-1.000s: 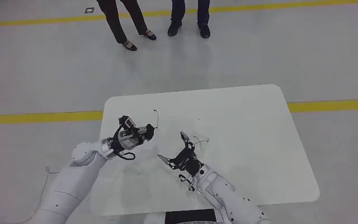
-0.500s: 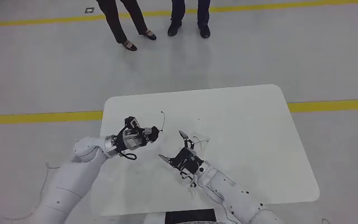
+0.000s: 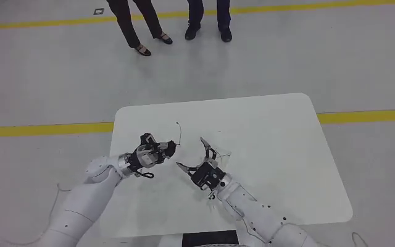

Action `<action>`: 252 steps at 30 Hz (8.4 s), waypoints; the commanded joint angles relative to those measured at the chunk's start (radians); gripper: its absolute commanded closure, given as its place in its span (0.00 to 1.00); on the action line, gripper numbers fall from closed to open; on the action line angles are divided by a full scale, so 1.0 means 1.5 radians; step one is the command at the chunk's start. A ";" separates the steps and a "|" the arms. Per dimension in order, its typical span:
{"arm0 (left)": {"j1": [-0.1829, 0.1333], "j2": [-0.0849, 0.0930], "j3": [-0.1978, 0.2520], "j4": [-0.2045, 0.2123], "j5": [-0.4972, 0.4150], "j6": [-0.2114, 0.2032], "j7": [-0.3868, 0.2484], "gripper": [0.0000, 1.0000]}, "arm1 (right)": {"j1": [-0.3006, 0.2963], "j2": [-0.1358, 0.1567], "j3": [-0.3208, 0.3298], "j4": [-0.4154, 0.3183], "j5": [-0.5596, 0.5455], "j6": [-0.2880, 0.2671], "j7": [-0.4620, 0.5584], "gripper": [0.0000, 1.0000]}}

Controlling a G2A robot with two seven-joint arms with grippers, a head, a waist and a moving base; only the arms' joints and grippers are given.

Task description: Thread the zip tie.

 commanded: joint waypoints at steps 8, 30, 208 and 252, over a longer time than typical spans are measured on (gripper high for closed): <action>0.013 -0.007 0.006 -0.009 -0.058 0.015 0.036 1.00 | 0.004 -0.003 -0.007 0.009 0.003 0.018 0.001 0.00; 0.020 -0.011 0.007 -0.001 -0.090 0.043 0.053 1.00 | 0.034 -0.051 -0.036 0.086 0.006 0.076 -0.055 0.77; 0.020 -0.011 0.007 -0.001 -0.090 0.043 0.053 1.00 | 0.069 -0.069 -0.064 0.108 0.000 0.128 -0.105 1.00; 0.020 -0.011 0.007 -0.001 -0.090 0.043 0.053 1.00 | 0.081 -0.056 -0.095 0.126 0.000 0.128 -0.015 1.00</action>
